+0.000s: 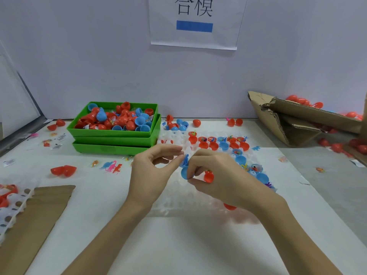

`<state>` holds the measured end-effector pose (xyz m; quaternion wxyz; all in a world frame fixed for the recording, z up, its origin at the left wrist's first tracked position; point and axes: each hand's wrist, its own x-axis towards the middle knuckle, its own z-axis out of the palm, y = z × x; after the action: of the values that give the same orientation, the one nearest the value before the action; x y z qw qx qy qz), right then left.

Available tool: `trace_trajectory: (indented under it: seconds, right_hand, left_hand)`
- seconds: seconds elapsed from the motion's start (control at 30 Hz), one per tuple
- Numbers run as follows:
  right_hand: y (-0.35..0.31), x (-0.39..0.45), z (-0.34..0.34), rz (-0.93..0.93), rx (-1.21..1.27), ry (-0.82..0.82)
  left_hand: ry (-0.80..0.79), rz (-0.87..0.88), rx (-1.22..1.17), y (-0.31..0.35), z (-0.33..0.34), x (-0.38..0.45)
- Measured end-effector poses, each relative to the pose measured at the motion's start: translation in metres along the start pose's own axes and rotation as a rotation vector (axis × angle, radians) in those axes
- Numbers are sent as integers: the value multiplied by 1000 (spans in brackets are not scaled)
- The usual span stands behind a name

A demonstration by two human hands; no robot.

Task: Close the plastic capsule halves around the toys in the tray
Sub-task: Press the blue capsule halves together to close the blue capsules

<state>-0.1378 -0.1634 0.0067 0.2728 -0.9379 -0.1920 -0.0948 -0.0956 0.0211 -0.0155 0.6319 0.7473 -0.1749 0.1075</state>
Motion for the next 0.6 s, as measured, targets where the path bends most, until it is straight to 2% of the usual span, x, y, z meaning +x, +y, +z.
trace_trajectory:
  seconds: [0.07,0.2,0.27,0.5,0.6]
  right_hand:
    - [-2,0,0,-7,17,2]
    - [-7,-2,-5,1,78,2]
    - [-9,-4,-10,28,145,14]
    - [-15,-7,-27,162,548,83]
    - [-17,-5,-24,241,682,112]
  left_hand:
    - [-42,-75,-49,-2,-3,3]
    - [-297,-203,-253,-5,-6,8]
    - [-348,-216,-301,-6,-8,9]
    - [-270,-64,-383,2,-12,9]
    - [-230,72,-303,5,-12,8]
